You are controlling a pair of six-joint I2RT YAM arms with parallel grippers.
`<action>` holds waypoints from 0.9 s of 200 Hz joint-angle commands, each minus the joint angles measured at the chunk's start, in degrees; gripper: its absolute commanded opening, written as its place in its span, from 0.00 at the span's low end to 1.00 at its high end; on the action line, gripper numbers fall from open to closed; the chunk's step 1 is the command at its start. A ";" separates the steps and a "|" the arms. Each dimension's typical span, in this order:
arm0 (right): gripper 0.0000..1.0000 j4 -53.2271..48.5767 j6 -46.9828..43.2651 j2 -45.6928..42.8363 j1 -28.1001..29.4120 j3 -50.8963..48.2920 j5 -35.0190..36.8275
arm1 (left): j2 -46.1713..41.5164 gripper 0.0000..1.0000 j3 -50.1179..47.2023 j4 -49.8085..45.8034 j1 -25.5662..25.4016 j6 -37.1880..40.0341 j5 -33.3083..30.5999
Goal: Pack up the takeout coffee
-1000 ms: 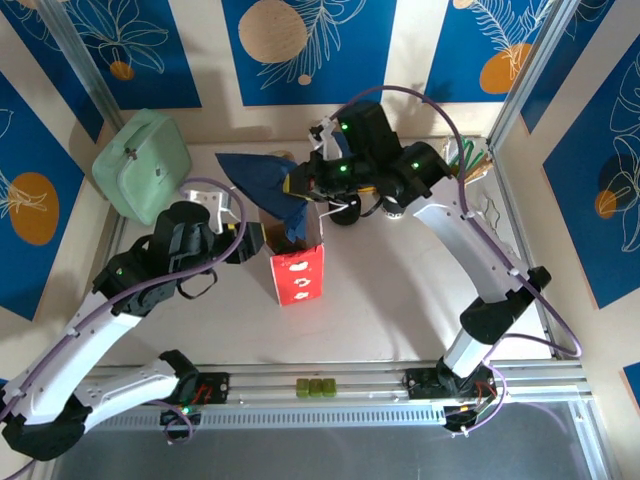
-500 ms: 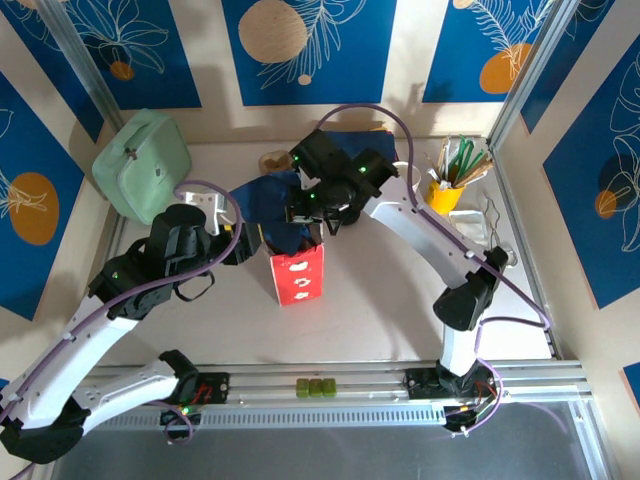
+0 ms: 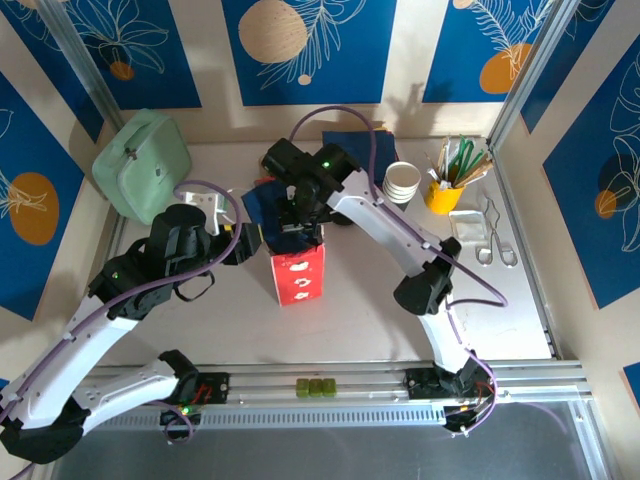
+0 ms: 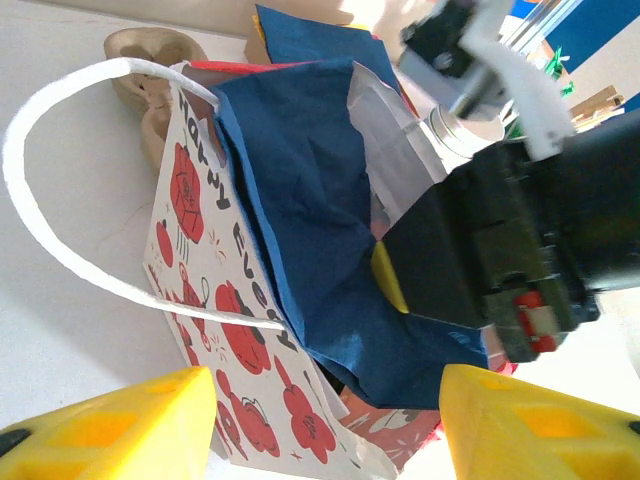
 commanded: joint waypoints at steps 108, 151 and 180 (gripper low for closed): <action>0.00 -9.15 -0.81 4.52 0.76 4.87 -1.55 | -0.68 0.61 -0.49 -1.28 0.47 -0.52 -0.70; 0.05 -9.35 -0.55 4.40 0.97 8.08 -2.20 | -1.12 0.61 -0.82 -1.34 0.46 -0.70 -0.86; 0.16 -9.81 -0.30 4.13 0.95 11.06 -2.12 | -0.88 0.62 -0.58 -1.40 0.48 -0.66 -0.87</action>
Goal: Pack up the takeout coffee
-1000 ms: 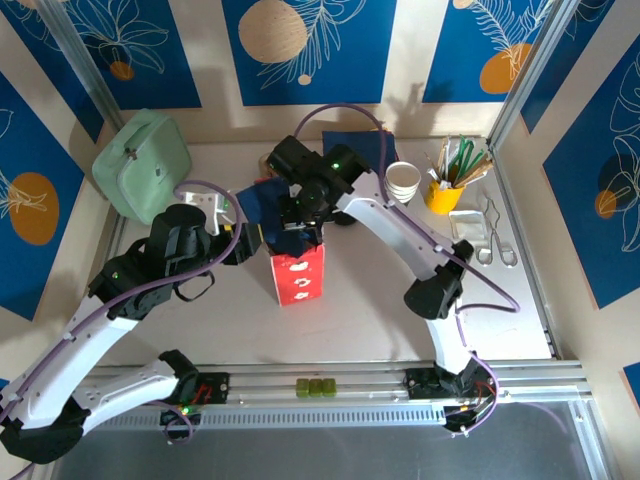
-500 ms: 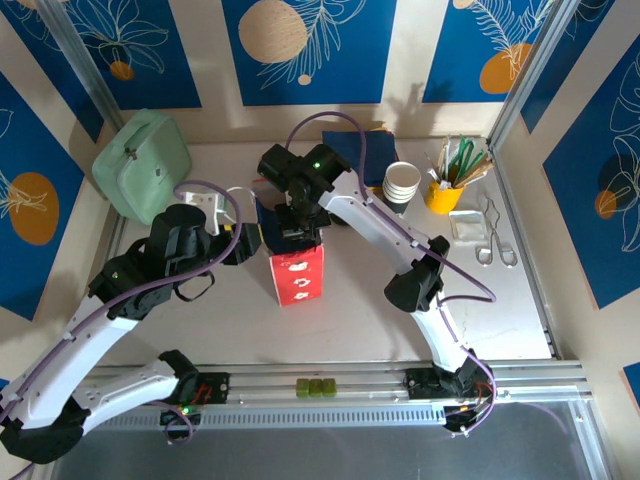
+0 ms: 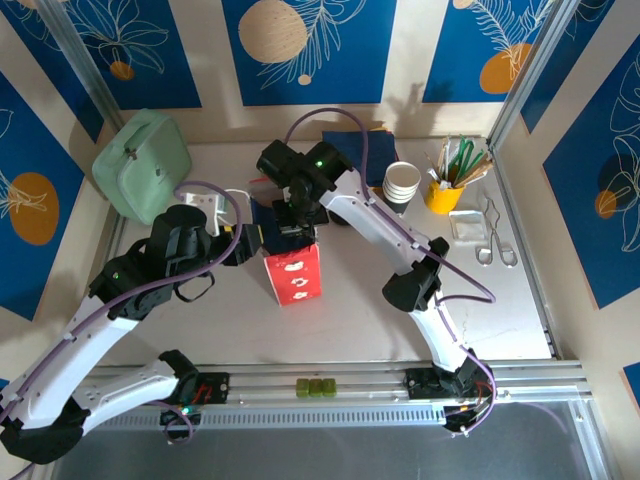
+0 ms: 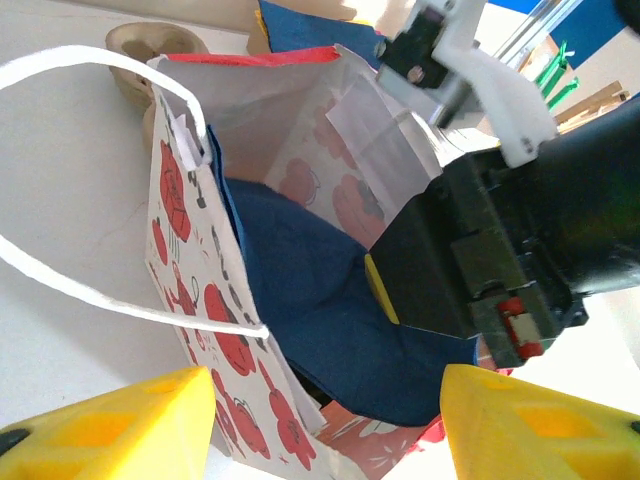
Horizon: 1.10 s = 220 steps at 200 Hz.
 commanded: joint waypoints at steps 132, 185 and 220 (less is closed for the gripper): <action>0.32 2.87 -2.07 -4.88 0.07 1.79 -3.82 | -1.17 0.62 -0.24 -1.29 0.49 -0.95 -0.96; 0.34 8.18 -4.03 -9.20 -0.05 1.91 -5.29 | -1.59 0.62 -0.47 -1.26 0.50 -1.13 -1.04; 0.39 12.53 -7.11 -13.34 -0.18 1.48 -2.07 | -1.54 0.62 -0.43 -1.27 0.45 -1.00 -1.13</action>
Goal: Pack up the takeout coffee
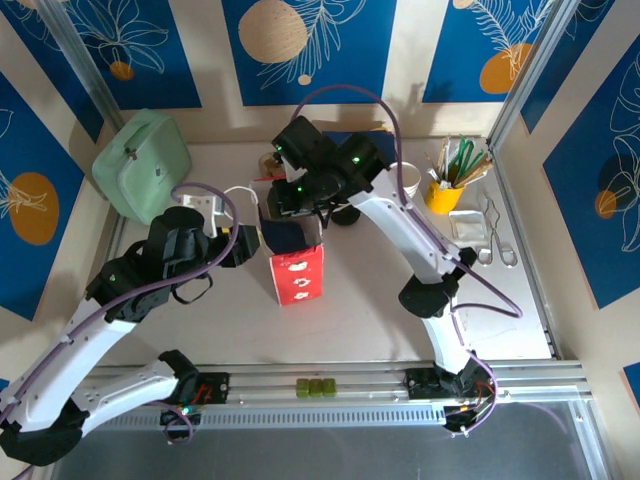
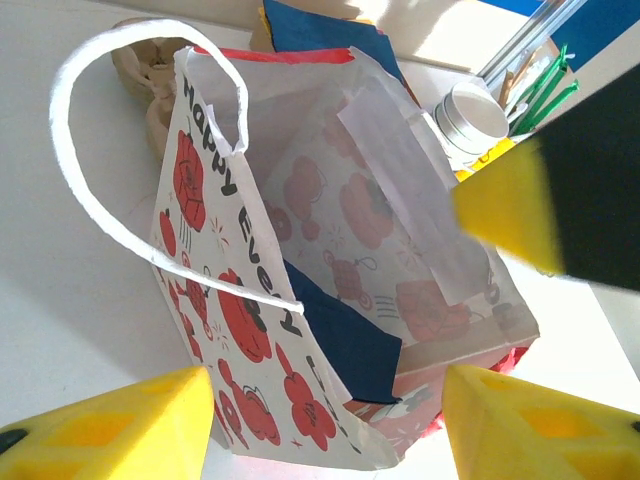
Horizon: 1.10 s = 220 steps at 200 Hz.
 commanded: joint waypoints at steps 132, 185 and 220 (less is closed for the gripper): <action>0.52 15.41 -12.36 -5.31 -20.35 -5.23 6.72 | 0.51 0.65 0.56 0.22 0.45 2.25 -2.27; 0.57 19.11 -14.38 5.87 -26.13 -2.15 7.85 | 1.04 0.66 0.93 2.41 0.52 5.64 -0.84; 0.68 21.00 -14.63 13.14 -27.53 0.75 11.26 | 1.59 0.66 0.62 3.72 0.54 7.25 0.09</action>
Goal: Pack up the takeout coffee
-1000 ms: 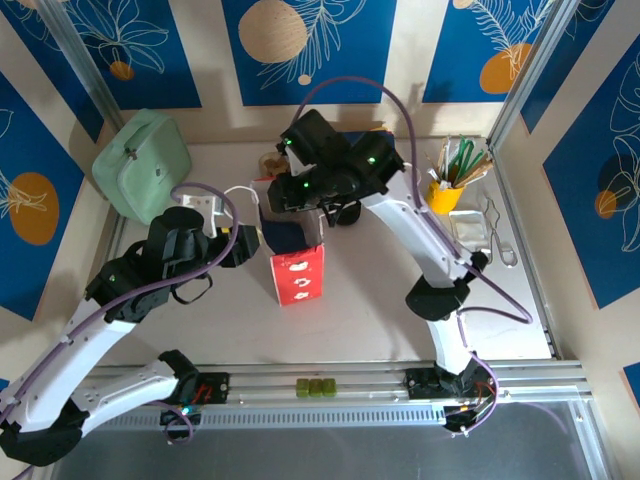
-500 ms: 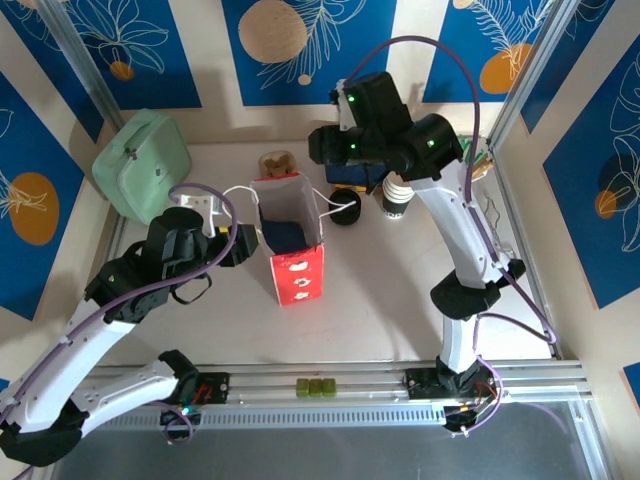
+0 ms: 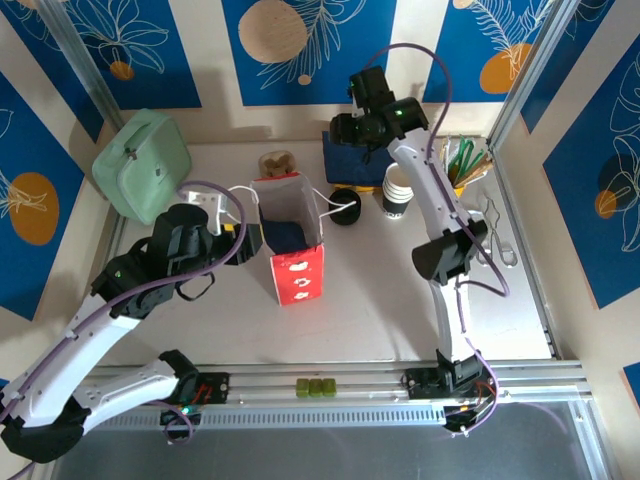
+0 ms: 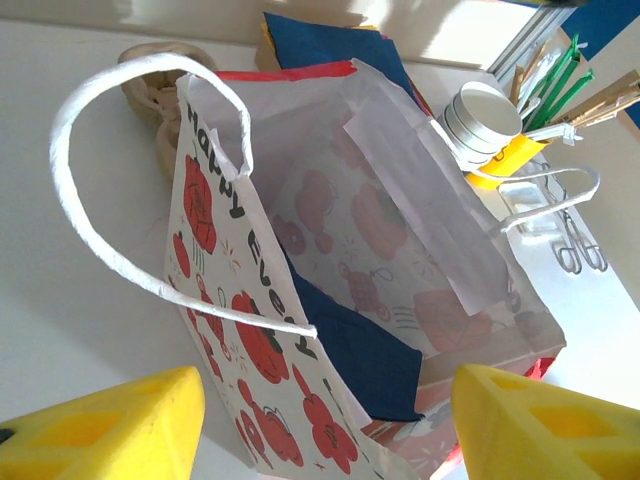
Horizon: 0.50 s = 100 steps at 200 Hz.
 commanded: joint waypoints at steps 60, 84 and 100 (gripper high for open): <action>0.71 9.51 -3.33 10.73 -2.09 1.95 5.65 | 1.51 0.67 0.32 3.24 0.48 3.14 2.37; 0.71 10.18 -4.46 14.17 -2.44 3.85 6.81 | 1.65 0.67 0.33 3.20 0.46 3.38 2.38; 0.71 10.56 -4.03 15.84 -2.87 4.35 8.42 | 1.62 0.67 0.16 3.37 0.53 3.45 2.22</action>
